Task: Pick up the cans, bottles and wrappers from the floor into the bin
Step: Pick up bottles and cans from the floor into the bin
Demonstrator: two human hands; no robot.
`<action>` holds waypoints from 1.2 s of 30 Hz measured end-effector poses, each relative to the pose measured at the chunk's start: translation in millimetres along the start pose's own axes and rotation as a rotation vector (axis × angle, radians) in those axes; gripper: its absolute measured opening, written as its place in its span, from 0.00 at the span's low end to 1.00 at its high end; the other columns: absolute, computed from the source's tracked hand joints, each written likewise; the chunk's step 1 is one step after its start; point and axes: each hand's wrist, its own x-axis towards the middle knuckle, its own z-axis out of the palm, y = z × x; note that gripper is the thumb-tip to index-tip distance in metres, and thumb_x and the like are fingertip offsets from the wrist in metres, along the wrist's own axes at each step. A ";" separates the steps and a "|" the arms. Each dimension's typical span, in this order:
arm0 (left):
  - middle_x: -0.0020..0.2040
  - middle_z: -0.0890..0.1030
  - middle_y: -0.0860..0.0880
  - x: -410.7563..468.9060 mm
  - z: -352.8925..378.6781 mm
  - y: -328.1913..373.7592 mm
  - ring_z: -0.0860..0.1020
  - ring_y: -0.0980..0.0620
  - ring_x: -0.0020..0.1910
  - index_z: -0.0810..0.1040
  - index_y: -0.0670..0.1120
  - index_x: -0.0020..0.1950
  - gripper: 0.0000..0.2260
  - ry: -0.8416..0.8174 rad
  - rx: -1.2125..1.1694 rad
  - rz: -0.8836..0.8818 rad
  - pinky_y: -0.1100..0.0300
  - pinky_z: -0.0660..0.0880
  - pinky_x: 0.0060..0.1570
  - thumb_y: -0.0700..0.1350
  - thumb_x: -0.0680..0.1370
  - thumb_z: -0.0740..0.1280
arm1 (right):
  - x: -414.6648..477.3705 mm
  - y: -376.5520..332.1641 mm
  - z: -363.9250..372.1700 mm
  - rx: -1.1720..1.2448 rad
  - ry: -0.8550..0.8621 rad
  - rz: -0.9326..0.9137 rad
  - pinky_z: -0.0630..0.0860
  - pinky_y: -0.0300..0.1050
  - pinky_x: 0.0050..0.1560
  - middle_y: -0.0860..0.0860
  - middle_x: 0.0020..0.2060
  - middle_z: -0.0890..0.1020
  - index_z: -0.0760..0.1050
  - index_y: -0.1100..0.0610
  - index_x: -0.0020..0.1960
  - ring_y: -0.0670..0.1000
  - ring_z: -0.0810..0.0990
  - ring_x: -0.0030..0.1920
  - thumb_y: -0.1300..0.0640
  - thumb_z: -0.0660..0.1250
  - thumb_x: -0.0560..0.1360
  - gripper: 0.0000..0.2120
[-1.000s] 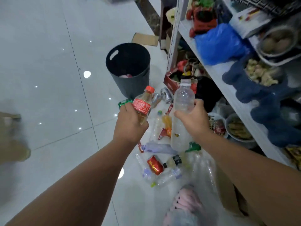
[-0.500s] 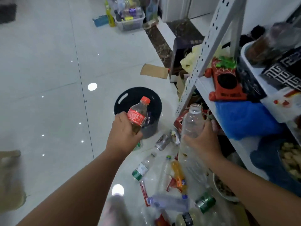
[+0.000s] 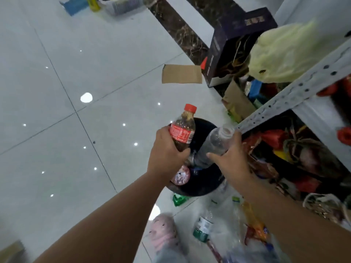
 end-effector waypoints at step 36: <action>0.62 0.66 0.39 80.7 97.2 -76.5 0.74 0.36 0.55 0.64 0.42 0.64 0.28 -0.348 0.747 -0.118 0.48 0.71 0.45 0.51 0.72 0.72 | 25.3 105.0 70.6 -0.842 -0.419 -0.111 0.73 0.52 0.55 0.55 0.62 0.73 0.58 0.53 0.73 0.58 0.72 0.59 0.60 0.63 0.73 0.30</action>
